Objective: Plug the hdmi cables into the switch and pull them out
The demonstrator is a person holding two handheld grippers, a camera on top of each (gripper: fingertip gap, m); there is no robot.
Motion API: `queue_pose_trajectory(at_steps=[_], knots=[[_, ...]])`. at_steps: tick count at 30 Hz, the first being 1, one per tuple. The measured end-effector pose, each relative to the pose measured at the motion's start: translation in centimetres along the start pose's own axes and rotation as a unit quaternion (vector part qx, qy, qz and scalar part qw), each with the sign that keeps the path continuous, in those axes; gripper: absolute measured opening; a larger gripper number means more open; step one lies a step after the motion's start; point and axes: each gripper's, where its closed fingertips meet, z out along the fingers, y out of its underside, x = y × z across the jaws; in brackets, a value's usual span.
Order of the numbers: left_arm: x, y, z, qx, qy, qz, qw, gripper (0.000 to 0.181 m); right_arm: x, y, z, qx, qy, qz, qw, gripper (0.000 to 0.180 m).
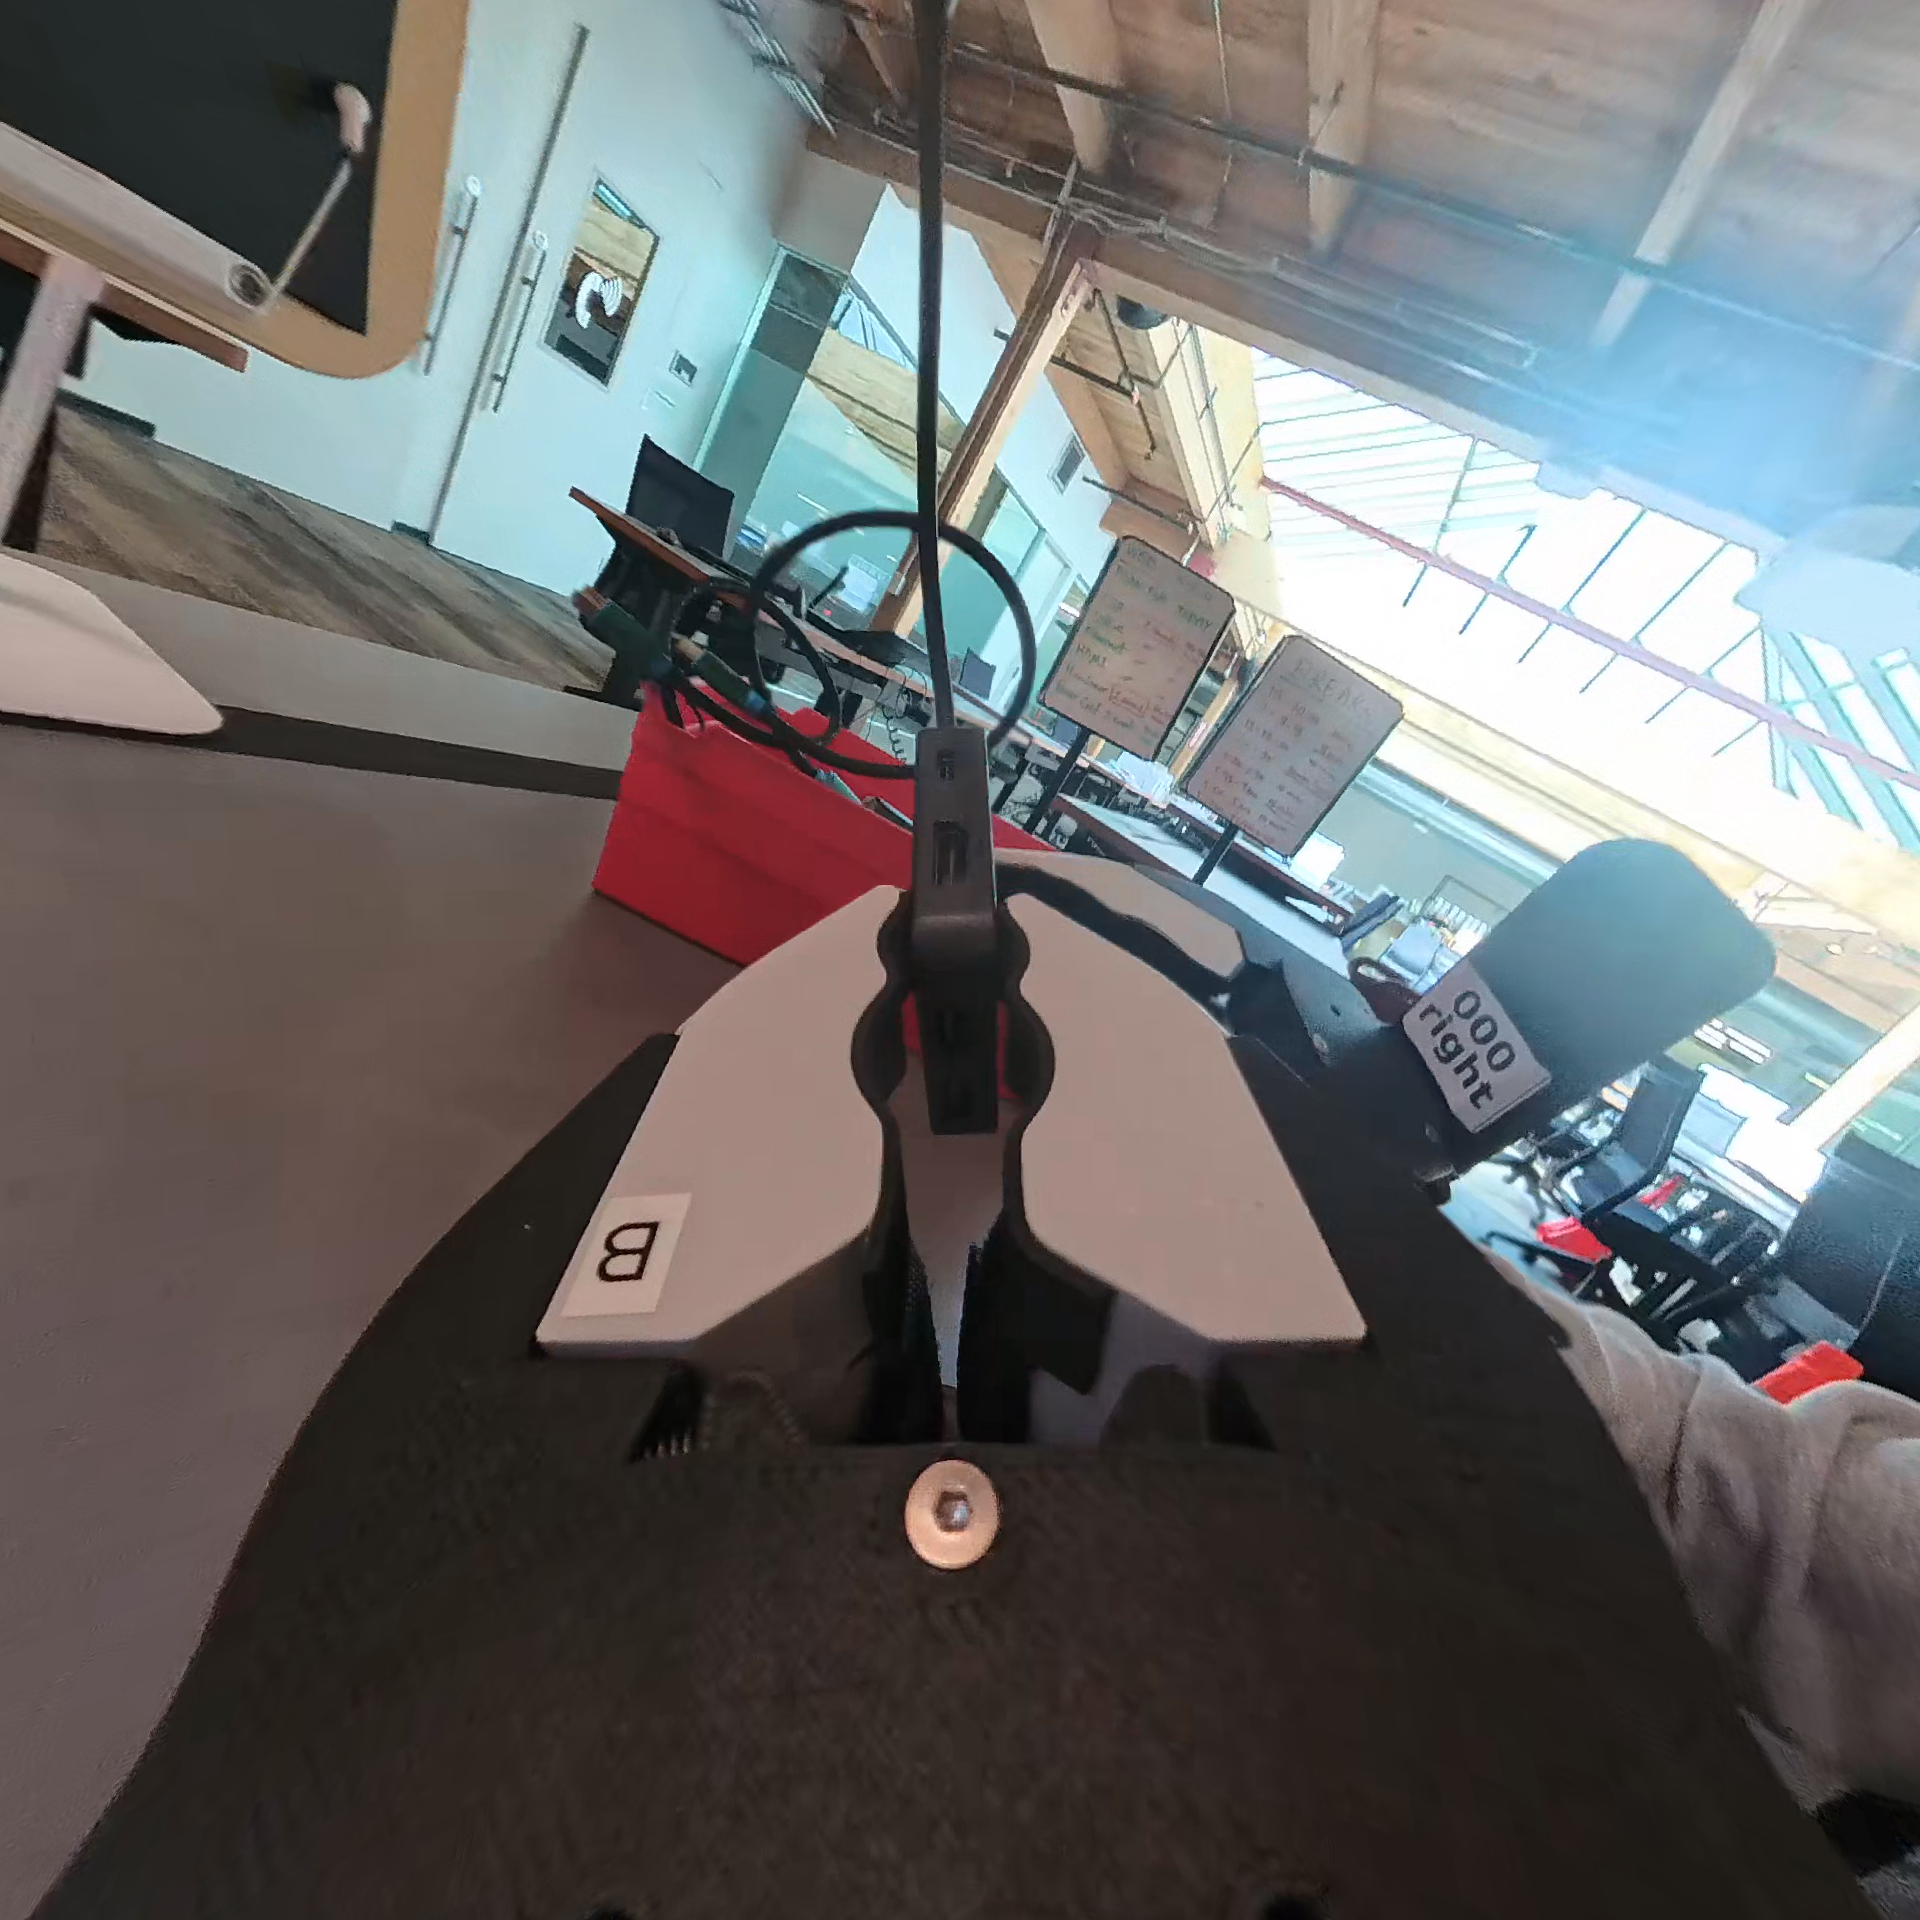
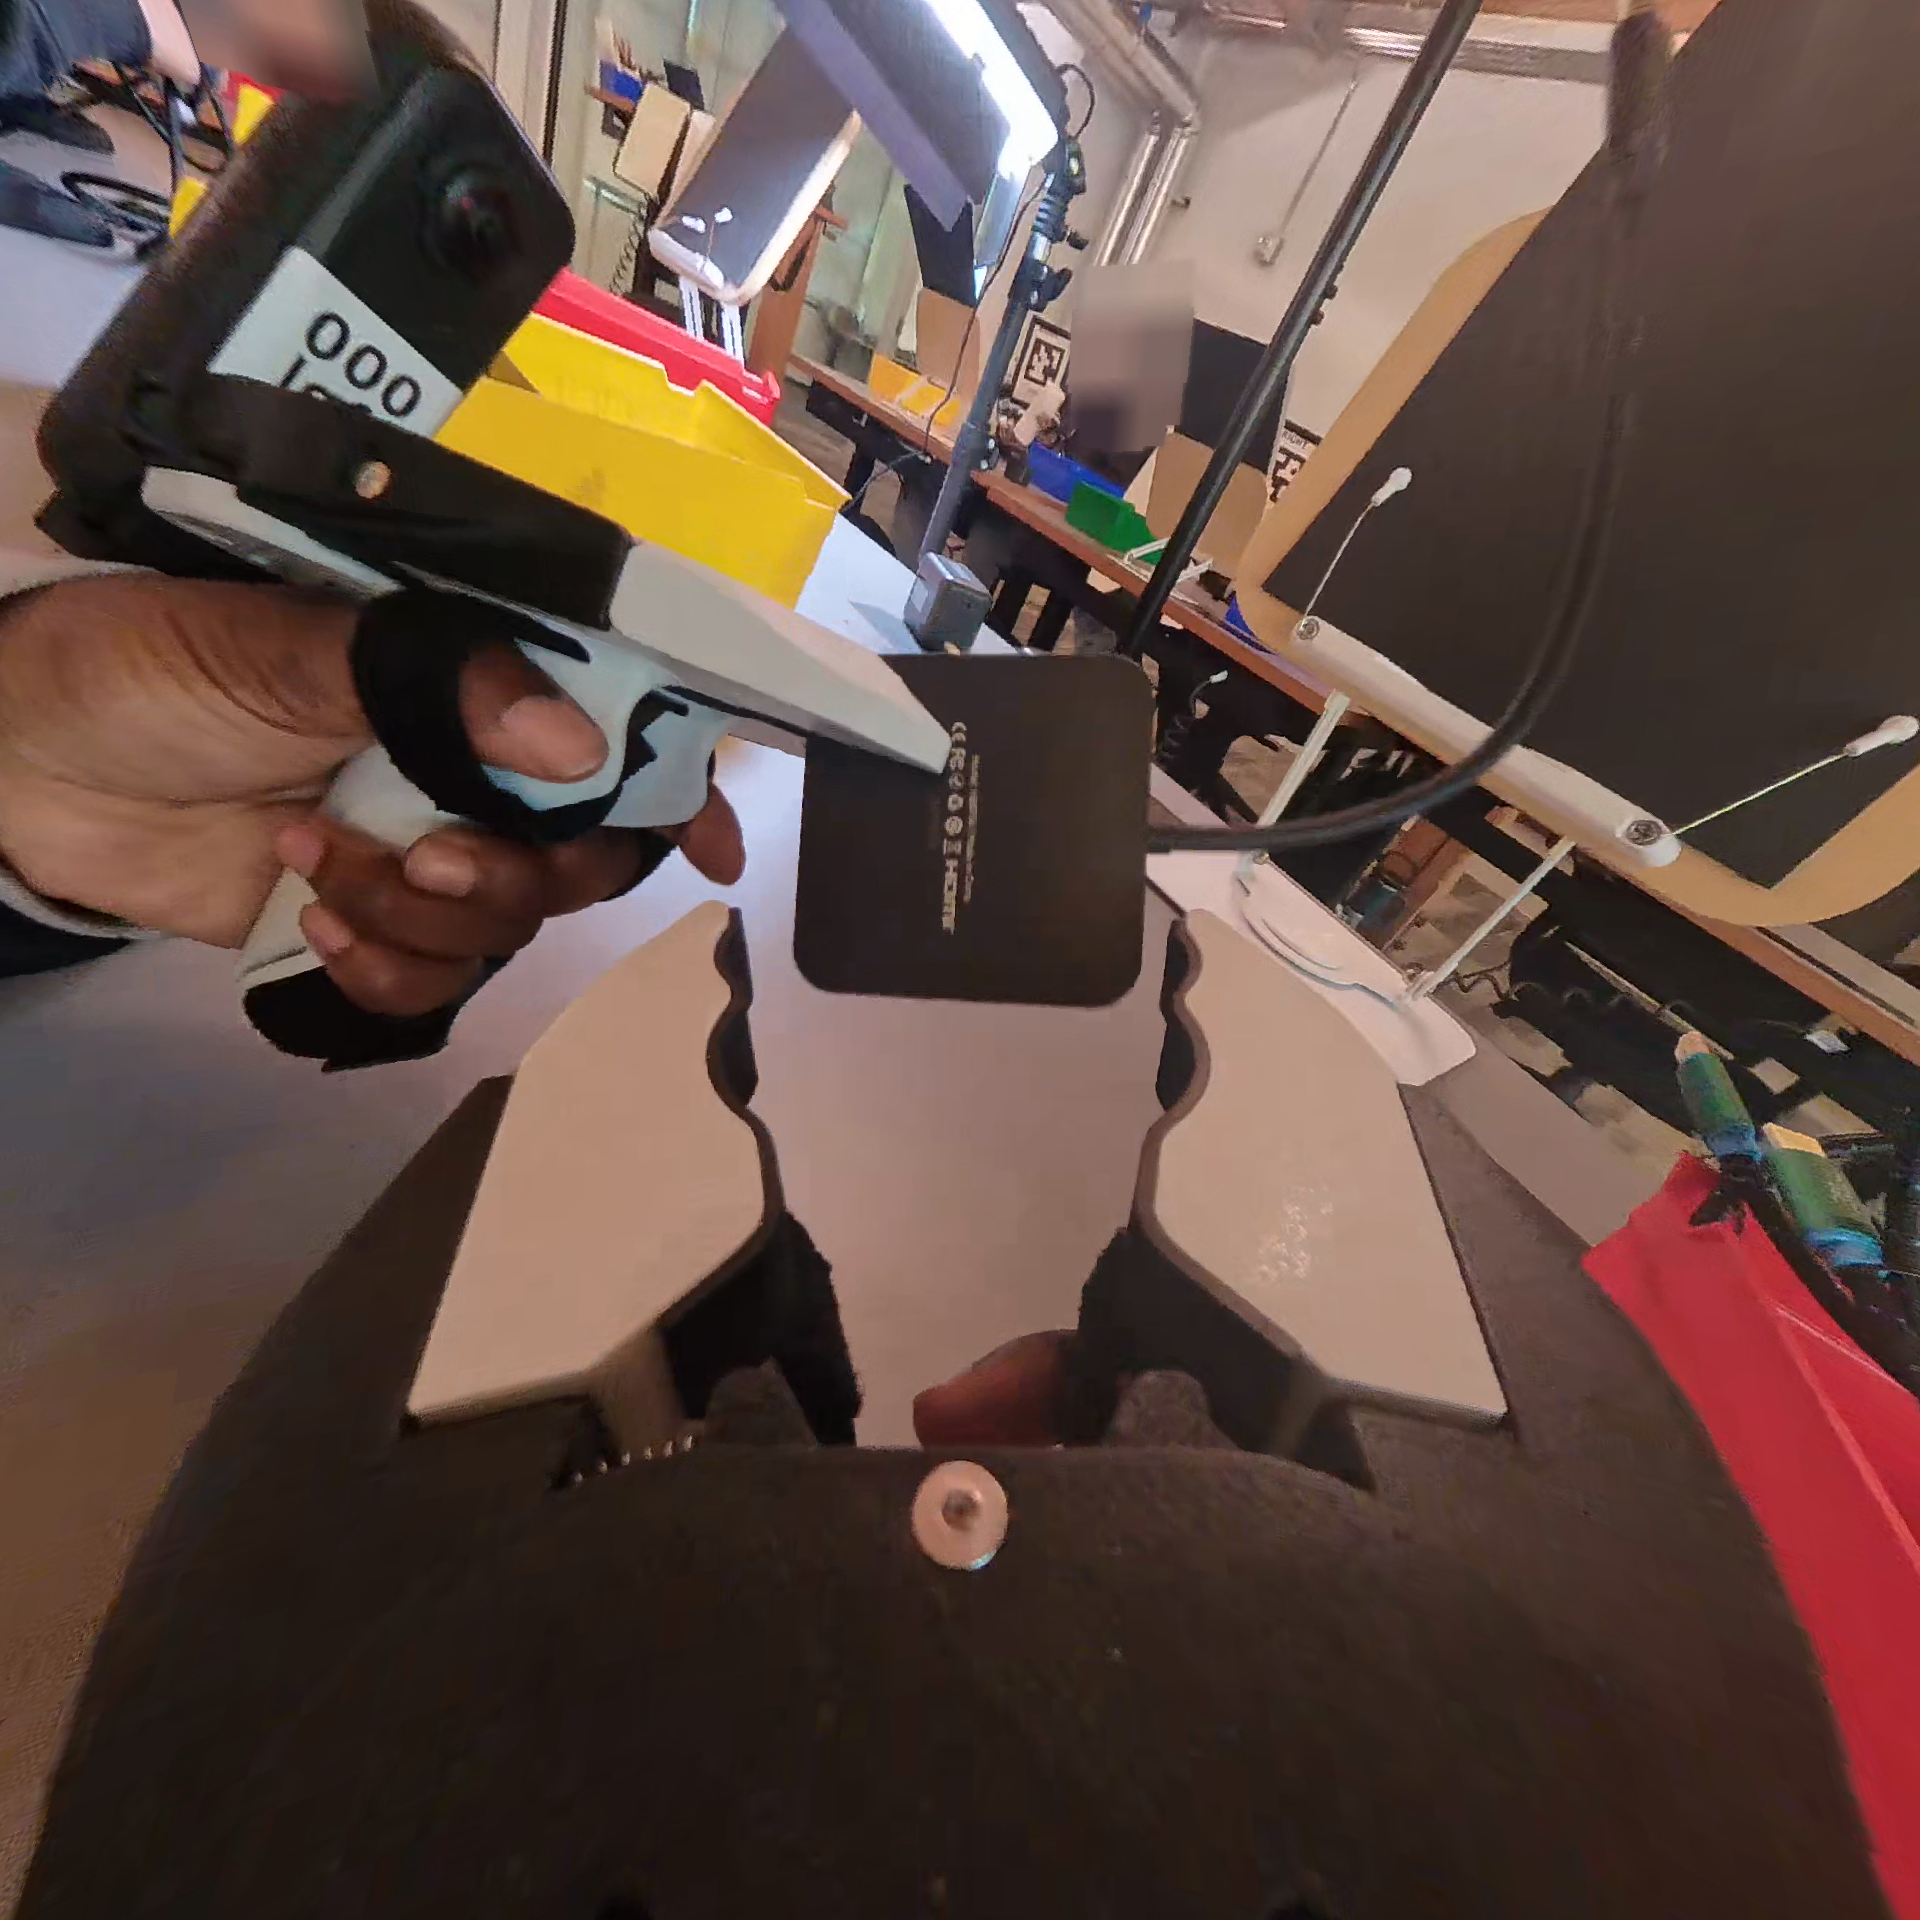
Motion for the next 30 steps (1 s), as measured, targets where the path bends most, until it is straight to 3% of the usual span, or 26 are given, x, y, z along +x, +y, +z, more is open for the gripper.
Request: queue_pose_trajectory(at_steps=[7, 10, 13, 16, 21, 30], knots=[[0.4, 2.0, 0.6, -0.063, -0.004, 0.069, 0.996, 0.014, 0.3, 1.3, -0.1, -0.046, -0.01, -0.016, 0.999, 0.067], [0.0, -1.4, -0.1, -0.028, -0.022, 0.154, 0.987, 0.036, -0.7, 3.1, -0.5, -0.102, -0.095, 0.011, 0.99, 0.067], [-1.3, -6.4, -2.5, 0.065, -0.089, 0.256, 0.96, 0.037, -2.3, 5.8, -1.6, -0.184, -0.193, 0.048, 0.963, 0.067], [-2.3, -8.6, -4.2, 0.104, -0.13, 0.289, 0.943, 0.034, -4.1, 7.6, -2.6, -0.228, -0.263, 0.081, 0.934, 0.067], [-2.5, -7.3, -3.5, 0.073, -0.122, 0.288, 0.947, 0.034, -5.8, 9.6, -3.1, -0.28, -0.297, 0.06, 0.911, 0.067], [-1.5, -5.6, -2.6, 0.035, -0.109, 0.372, 0.921, 0.034, -6.3, 10.3, -3.3, -0.293, -0.309, 0.07, 0.902, 0.067]])
